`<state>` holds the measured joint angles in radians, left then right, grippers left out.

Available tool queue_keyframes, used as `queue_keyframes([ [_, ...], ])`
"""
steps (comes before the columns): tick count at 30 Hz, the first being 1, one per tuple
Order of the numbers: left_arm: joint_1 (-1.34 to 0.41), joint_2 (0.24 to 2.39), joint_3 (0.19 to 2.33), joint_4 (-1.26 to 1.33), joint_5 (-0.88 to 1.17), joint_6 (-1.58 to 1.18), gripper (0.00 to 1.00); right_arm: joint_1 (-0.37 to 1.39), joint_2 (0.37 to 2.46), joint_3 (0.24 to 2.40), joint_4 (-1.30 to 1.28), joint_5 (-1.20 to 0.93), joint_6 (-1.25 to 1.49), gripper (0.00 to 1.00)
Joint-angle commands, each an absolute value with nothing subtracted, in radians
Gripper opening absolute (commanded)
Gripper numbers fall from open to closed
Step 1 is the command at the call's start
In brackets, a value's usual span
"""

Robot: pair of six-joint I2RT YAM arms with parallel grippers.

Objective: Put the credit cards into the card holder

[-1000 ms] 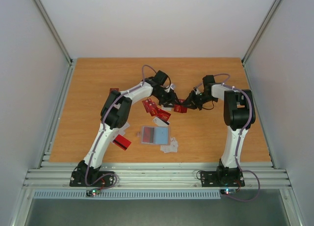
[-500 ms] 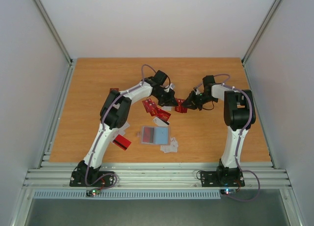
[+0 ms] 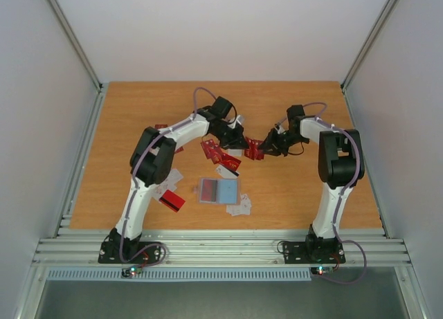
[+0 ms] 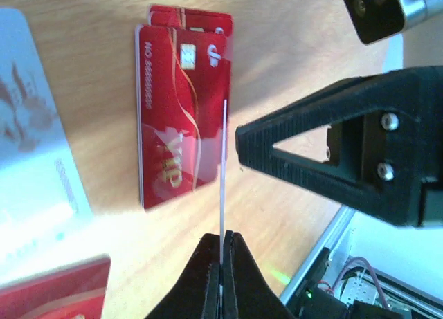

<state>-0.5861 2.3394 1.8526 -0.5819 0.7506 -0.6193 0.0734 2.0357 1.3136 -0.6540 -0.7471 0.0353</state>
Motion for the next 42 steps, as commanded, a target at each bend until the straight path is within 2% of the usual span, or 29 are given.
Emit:
queue_keyframes([
  [1, -0.556, 2.191, 1.764, -0.556, 0.756, -0.586, 0.0, 0.08, 1.932, 1.292, -0.687, -0.719, 0.024, 0.24],
  [14, -0.508, 1.824, 1.471, -0.74, 0.67, -0.417, 0.0, 0.085, 1.707, 1.165, -0.689, -0.774, 0.057, 0.3],
  [24, -0.478, 1.552, 1.118, -0.825, 0.718, -0.315, 0.0, 0.161, 1.552, 0.993, -0.672, -0.855, 0.041, 0.47],
  [31, -0.477, 1.524, 1.006, -0.789, 0.706, -0.271, 0.0, 0.207, 1.505, 0.933, -0.692, -0.87, 0.016, 0.57],
  [35, -0.477, 1.523, 0.952, -0.703, 0.772, -0.281, 0.0, 0.259, 1.495, 0.917, -0.683, -0.855, 0.017, 0.62],
  [39, -0.477, 1.546, 0.92, -0.638, 0.809, -0.289, 0.0, 0.307, 1.495, 0.899, -0.654, -0.834, 0.041, 0.75],
  [42, -0.479, 1.582, 0.923, -0.631, 0.819, -0.272, 0.0, 0.334, 1.503, 0.889, -0.63, -0.821, 0.063, 0.79],
])
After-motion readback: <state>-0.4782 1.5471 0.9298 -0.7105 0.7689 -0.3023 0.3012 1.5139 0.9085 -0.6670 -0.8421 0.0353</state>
